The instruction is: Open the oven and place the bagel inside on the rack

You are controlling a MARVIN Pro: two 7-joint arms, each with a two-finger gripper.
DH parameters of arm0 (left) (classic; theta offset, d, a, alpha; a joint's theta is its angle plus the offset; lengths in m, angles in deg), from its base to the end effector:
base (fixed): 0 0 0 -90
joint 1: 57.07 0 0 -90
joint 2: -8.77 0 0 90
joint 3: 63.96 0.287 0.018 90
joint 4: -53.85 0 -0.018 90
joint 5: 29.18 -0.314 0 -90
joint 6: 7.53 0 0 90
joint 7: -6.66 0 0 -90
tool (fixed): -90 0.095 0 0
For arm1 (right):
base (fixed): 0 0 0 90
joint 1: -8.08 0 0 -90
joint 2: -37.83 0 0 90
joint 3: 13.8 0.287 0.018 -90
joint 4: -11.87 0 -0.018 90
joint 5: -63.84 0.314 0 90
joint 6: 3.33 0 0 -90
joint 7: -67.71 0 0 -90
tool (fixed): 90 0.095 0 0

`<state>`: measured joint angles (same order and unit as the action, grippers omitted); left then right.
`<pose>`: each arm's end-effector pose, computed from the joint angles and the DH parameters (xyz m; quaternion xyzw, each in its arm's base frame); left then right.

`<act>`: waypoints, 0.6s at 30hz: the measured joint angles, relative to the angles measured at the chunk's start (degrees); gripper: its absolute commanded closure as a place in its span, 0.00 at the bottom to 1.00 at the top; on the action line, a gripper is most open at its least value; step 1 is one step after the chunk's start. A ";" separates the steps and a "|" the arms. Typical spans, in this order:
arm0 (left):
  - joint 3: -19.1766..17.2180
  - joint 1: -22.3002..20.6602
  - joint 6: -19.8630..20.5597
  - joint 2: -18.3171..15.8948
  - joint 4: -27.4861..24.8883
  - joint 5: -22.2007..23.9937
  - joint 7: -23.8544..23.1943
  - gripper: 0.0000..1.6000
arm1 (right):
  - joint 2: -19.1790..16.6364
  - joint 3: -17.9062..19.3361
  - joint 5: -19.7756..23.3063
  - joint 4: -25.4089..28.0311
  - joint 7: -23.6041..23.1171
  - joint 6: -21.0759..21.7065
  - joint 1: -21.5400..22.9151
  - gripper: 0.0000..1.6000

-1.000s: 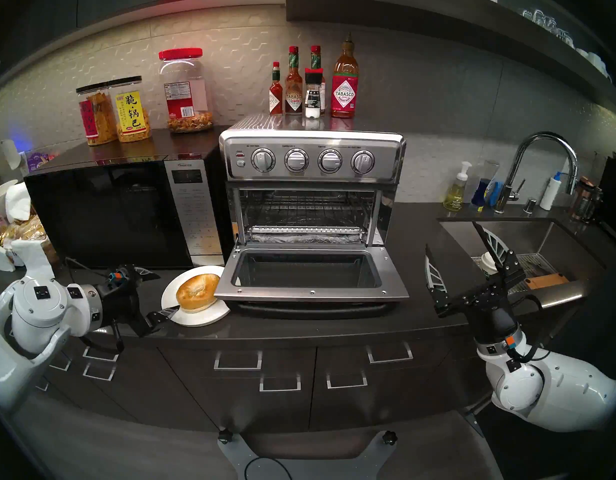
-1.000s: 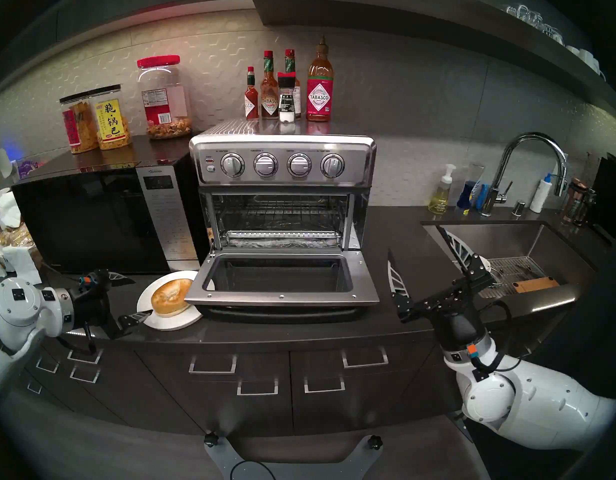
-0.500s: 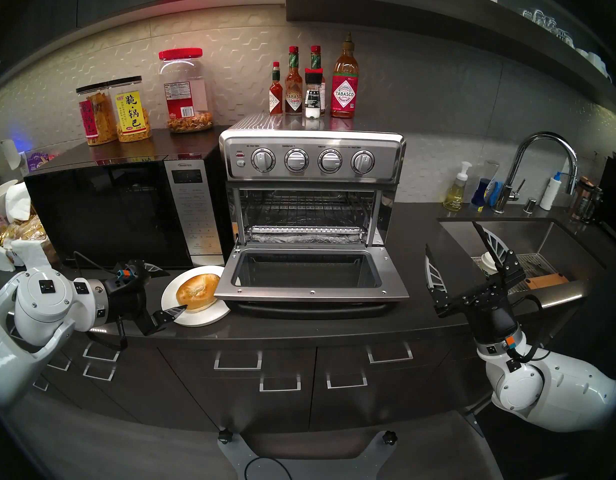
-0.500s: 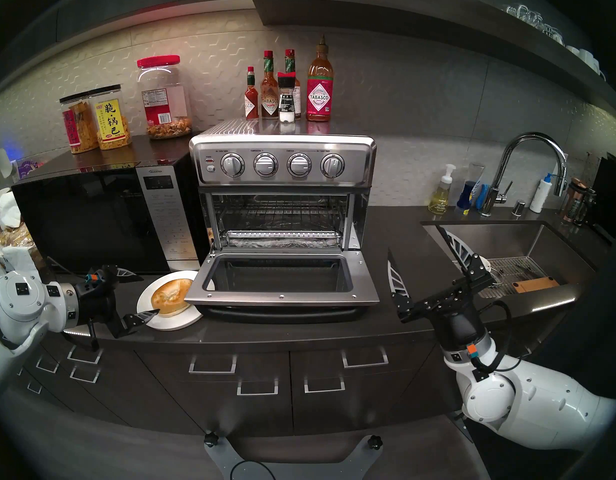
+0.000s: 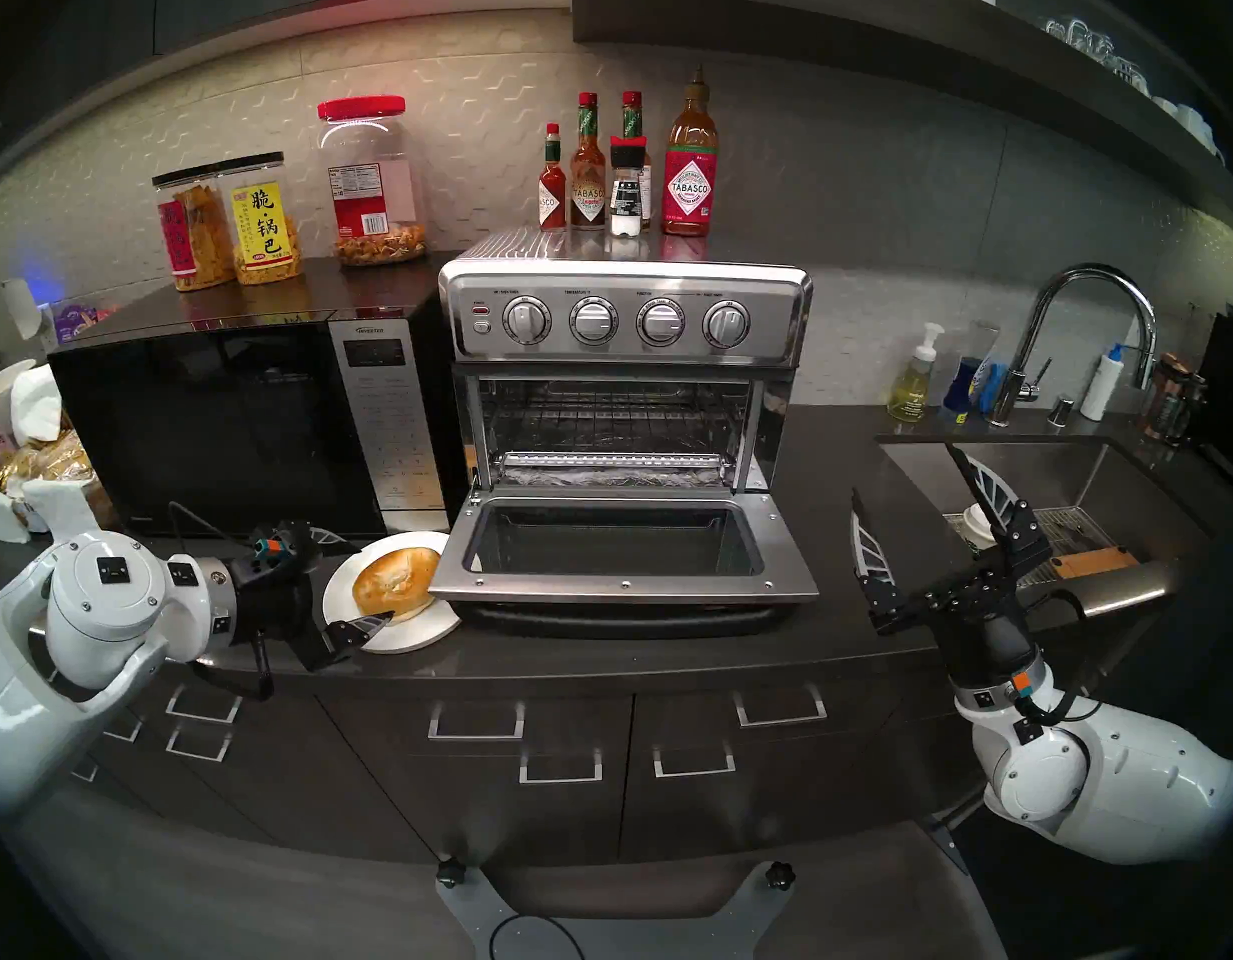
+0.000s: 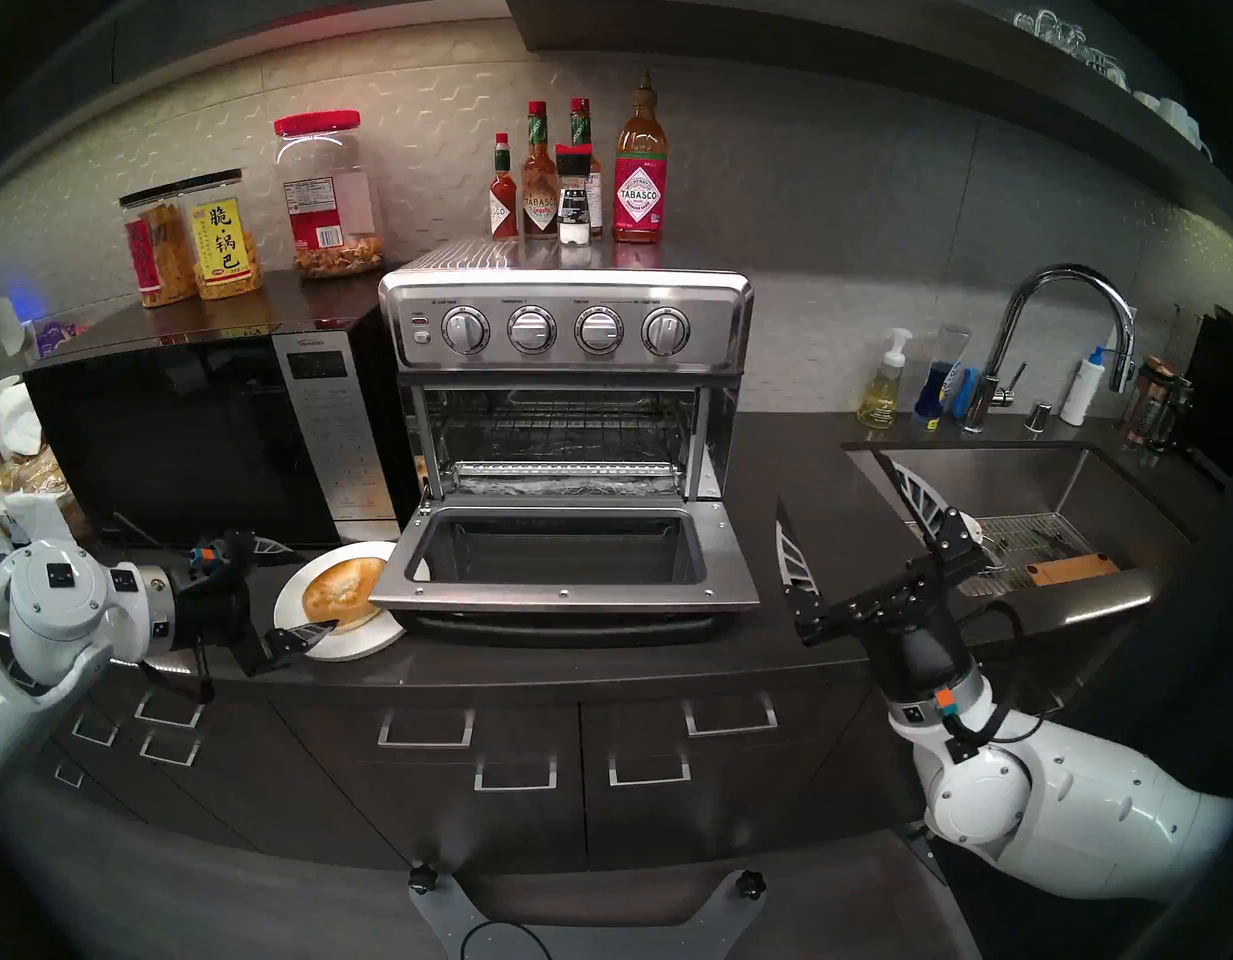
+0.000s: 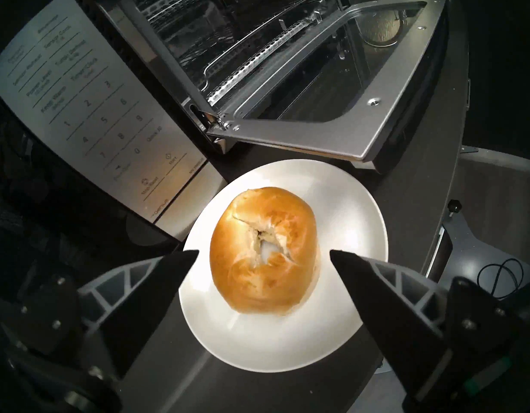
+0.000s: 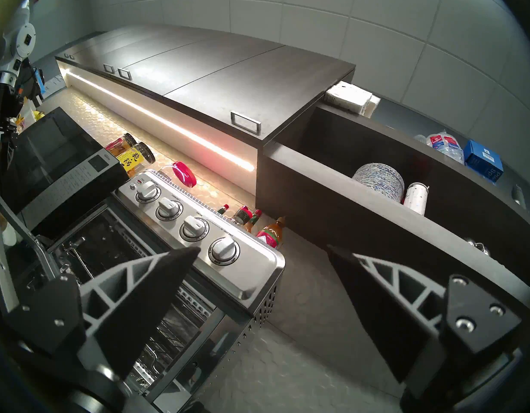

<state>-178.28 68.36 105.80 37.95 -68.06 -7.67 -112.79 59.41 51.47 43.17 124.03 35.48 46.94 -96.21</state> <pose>0.3103 0.1426 -0.1779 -0.7733 0.4350 -0.4609 0.0181 0.2870 -0.0786 -0.1939 0.2961 0.2949 0.9031 0.0989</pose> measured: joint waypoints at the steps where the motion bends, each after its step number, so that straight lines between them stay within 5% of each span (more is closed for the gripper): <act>1: 0.07 -0.10 -0.04 -0.01 0.10 0.07 0.01 0.00 | 0.00 0.00 0.00 0.00 0.00 0.00 0.00 0.00; 18: 3.73 -3.28 -0.79 -0.87 1.95 2.52 0.29 0.00 | 0.00 0.00 0.00 0.01 0.00 0.00 0.00 0.00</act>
<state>-174.55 65.08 105.01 37.08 -66.11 -5.14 -112.49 59.40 51.47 43.17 124.03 35.49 46.94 -96.21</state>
